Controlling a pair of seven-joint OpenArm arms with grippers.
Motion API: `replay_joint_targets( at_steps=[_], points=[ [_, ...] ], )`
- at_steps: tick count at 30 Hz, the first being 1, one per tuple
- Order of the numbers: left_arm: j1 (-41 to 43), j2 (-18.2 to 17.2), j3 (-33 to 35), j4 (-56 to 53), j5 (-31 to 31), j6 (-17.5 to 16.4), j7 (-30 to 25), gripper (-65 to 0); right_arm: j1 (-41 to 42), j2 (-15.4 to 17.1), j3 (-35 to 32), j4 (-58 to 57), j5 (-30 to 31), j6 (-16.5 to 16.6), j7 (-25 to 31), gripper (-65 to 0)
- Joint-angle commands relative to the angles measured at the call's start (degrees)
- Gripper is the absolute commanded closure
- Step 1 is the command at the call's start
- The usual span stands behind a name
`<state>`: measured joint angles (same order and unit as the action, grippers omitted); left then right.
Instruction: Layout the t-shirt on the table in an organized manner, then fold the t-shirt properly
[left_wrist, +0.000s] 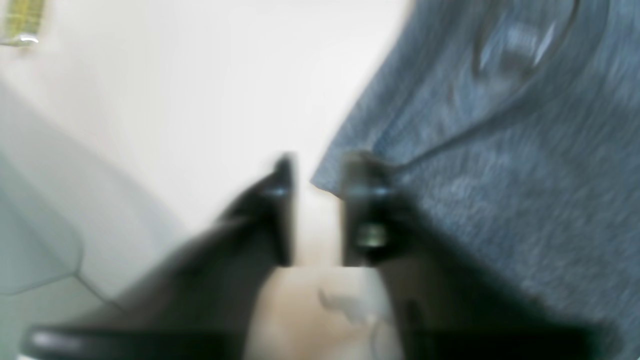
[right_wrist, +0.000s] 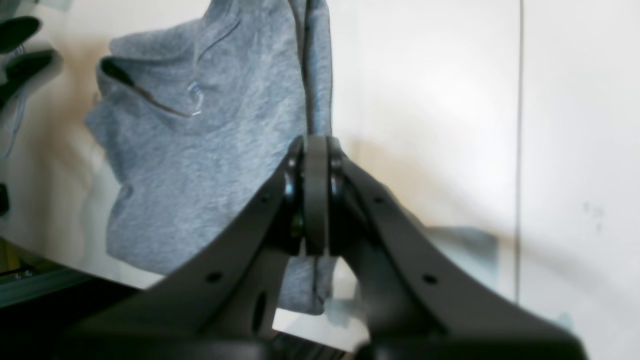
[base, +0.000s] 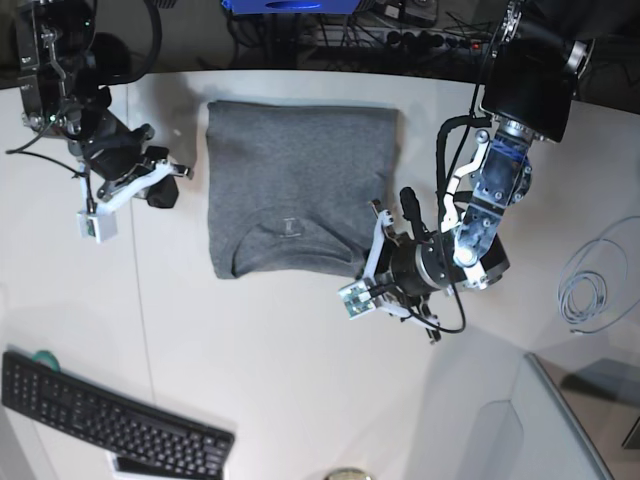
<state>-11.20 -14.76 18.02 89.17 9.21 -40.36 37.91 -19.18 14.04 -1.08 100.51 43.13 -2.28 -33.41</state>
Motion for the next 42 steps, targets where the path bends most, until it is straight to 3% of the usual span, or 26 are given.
replay_joint_targets(
  at_steps=[1,8,13,18,25,28,32,35,38,42],
  points=[
    [1.4,0.0,-1.9,3.6,-0.8,0.4,-0.6,0.0,-0.6,0.6,-0.5,2.0,0.2,0.7,0.9,0.0],
    [19.6,1.4,-8.0,13.9,-2.4,0.4,-1.0,0.0,-2.8,6.7,-12.2,9.2,0.2,0.7,1.3,0.0],
    [26.0,2.4,-8.1,13.8,-2.4,0.4,-1.0,0.0,0.4,6.9,-20.8,7.1,-0.4,0.7,1.3,0.0],
    [26.5,2.4,-8.2,7.7,-2.4,0.4,-1.1,0.0,4.2,5.1,-27.4,-1.2,-6.1,0.7,1.4,0.0],
    [26.7,2.1,-8.2,-1.0,-2.4,0.4,-10.5,0.0,4.2,4.6,-28.0,-7.3,-6.1,0.7,5.8,0.0],
    [28.2,2.1,-9.9,4.5,-2.5,0.4,-10.5,0.0,2.6,5.1,-27.5,-2.7,-6.1,0.7,5.8,0.0],
    [32.9,2.4,-16.9,15.1,-2.4,0.4,-10.4,0.0,-0.9,8.9,-26.7,5.9,-6.1,0.0,5.6,0.0],
    [37.9,2.1,-23.8,19.7,-2.4,0.4,-10.7,0.0,-7.4,13.2,-22.5,9.0,-5.9,-3.4,5.5,0.0],
    [44.4,2.1,-30.4,20.1,-2.4,0.4,-10.9,0.0,-16.9,16.1,-17.7,9.7,-6.0,-3.7,5.8,0.0],
    [52.1,2.0,-34.2,20.0,-1.9,0.4,-10.9,0.0,-27.7,16.6,-11.5,10.0,-6.1,-3.7,5.8,0.0]
  ],
)
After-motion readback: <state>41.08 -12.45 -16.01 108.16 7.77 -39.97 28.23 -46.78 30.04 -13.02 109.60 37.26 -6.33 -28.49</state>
